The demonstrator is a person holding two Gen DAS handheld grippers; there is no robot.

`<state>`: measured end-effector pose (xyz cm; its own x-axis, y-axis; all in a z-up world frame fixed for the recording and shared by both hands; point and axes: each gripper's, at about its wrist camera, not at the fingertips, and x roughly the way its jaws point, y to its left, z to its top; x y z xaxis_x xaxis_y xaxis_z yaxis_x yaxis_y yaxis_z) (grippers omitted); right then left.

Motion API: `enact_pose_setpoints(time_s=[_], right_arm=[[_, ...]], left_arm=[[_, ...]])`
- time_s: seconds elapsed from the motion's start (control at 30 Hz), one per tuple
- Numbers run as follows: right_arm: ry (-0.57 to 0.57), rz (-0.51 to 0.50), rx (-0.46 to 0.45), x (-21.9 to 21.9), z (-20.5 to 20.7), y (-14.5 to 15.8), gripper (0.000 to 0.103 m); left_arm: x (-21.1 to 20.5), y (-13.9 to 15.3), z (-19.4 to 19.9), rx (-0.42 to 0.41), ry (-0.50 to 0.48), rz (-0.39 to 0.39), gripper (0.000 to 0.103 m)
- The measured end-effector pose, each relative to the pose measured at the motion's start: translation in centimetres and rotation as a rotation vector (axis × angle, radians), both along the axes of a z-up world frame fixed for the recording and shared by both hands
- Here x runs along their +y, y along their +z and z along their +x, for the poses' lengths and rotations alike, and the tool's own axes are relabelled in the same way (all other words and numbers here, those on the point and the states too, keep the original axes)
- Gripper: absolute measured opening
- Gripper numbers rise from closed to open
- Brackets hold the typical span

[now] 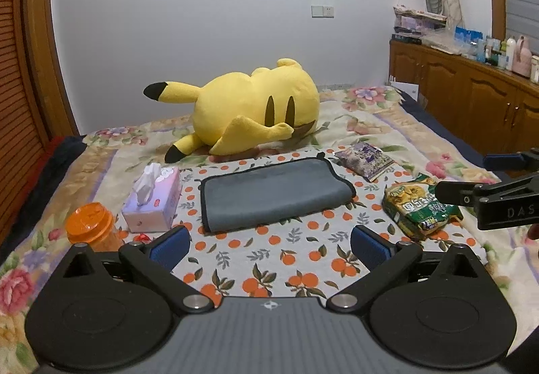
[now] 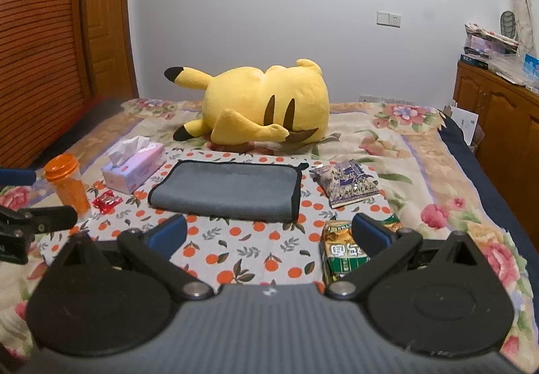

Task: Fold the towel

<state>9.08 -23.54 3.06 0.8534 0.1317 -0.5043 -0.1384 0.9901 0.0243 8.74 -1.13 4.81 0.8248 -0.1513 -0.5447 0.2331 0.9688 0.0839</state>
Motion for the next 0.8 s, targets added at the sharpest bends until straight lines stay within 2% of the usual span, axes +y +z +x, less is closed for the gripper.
enact_pose_setpoints(time_s=[0.27, 0.8], right_arm=[[0.0, -0.009, -0.007, 0.1, -1.9, -0.5, 0.103], [-0.007, 0.011, 0.02, 0.1, -3.7, -2.6, 0.103]], left_arm=[[-0.2, -0.6, -1.3, 0.006, 0.015, 0.027, 0.103], [-0.8, -3.1, -3.4, 0.033, 0.01, 0.014, 0.103]])
